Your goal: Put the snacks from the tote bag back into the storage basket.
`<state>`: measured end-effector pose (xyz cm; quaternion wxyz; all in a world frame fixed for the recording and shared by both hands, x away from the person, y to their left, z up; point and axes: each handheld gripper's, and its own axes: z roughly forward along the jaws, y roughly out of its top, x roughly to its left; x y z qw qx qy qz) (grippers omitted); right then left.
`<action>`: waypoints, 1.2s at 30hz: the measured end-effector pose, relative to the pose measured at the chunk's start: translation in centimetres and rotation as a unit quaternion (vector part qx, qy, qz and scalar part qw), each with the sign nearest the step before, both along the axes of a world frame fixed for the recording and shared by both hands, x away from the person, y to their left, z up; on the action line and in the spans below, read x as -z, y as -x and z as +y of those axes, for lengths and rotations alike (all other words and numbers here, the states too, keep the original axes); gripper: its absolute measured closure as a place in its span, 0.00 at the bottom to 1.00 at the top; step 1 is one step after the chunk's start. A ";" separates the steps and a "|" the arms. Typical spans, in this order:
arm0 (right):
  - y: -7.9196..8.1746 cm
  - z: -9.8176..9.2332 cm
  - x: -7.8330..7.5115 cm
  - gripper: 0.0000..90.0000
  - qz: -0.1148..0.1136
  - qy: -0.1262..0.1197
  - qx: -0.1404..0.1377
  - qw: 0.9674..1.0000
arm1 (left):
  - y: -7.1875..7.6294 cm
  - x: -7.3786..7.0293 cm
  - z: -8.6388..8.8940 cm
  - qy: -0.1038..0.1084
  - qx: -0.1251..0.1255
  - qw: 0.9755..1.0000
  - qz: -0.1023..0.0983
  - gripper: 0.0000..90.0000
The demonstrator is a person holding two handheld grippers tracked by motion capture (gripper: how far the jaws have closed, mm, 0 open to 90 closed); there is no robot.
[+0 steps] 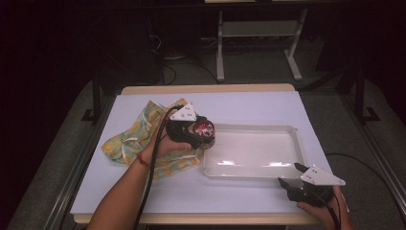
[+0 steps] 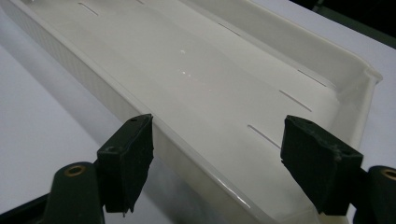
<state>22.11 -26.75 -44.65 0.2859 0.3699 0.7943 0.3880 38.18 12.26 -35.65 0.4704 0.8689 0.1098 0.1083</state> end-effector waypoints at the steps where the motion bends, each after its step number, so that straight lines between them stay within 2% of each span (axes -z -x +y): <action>1: 0.0 0.0 0.0 0.28 0.000 0.000 0.000 1.000 | 0.0 0.0 -0.2 -0.002 0.002 1.000 -0.001 0.26; 6: 0.0 0.0 0.0 0.28 0.000 0.001 -0.001 1.000 | 0.1 0.2 -0.9 -0.003 0.011 1.000 -0.002 0.26; 25: 0.0 0.0 0.1 0.28 0.003 0.002 -0.002 1.000 | 0.0 1.6 -3.4 -0.007 0.028 1.000 0.013 0.26; 36: 0.0 0.0 0.1 0.28 0.003 0.001 -0.002 1.000 | -0.1 2.3 -4.3 -0.018 0.032 0.999 0.016 0.26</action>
